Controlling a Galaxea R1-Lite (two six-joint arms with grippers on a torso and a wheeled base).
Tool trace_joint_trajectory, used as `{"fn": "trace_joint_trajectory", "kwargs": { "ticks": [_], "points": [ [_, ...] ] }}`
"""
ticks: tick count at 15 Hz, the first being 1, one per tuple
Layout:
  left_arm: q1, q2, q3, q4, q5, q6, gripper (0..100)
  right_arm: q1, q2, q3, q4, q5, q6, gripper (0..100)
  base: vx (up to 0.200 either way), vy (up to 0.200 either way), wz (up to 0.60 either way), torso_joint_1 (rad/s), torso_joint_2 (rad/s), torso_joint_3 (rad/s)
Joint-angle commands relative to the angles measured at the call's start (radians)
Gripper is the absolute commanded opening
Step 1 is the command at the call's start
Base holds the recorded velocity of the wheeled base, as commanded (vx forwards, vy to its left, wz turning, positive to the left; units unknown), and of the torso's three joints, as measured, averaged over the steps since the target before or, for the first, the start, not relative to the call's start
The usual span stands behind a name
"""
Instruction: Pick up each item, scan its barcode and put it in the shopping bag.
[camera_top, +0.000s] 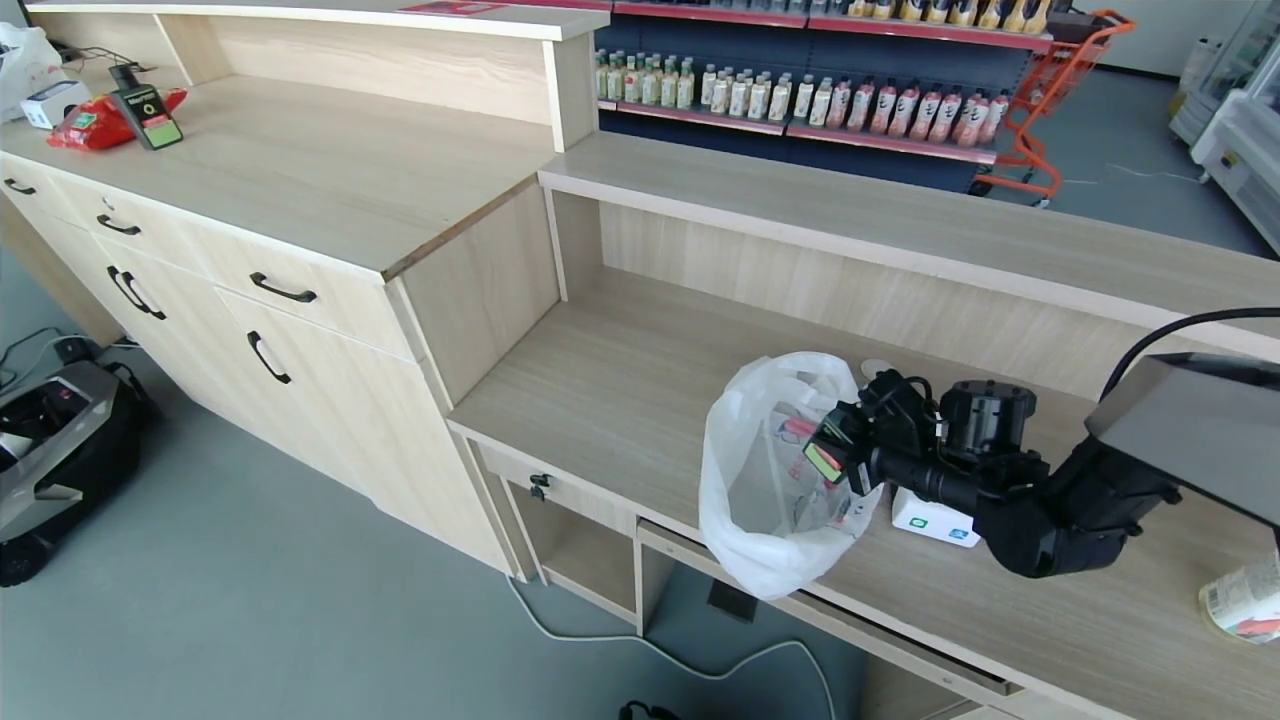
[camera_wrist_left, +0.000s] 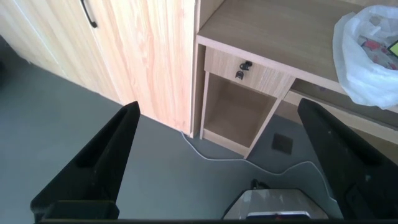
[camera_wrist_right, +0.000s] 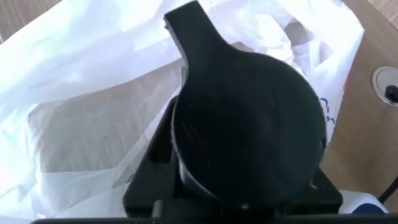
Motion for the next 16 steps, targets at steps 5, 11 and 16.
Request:
{"fn": "trace_joint_trajectory", "kwargs": {
  "ticks": [5,11,16],
  "points": [
    [0.000,0.000,0.000,0.000,0.000,0.000,100,-0.003,0.075,-0.034,0.002,-0.004,0.001,0,0.000,0.000,0.00,0.000,0.00,0.000],
    [0.000,0.000,-0.001,0.000,0.000,0.000,100,-0.004,0.075,-0.043,0.004,-0.007,0.091,0,0.000,0.000,0.00,0.000,0.00,0.000],
    [0.000,0.000,0.000,0.000,0.000,0.000,100,-0.011,0.042,-0.037,0.013,-0.021,0.125,100,0.000,0.000,0.00,0.000,0.00,0.000]
  ]
}}
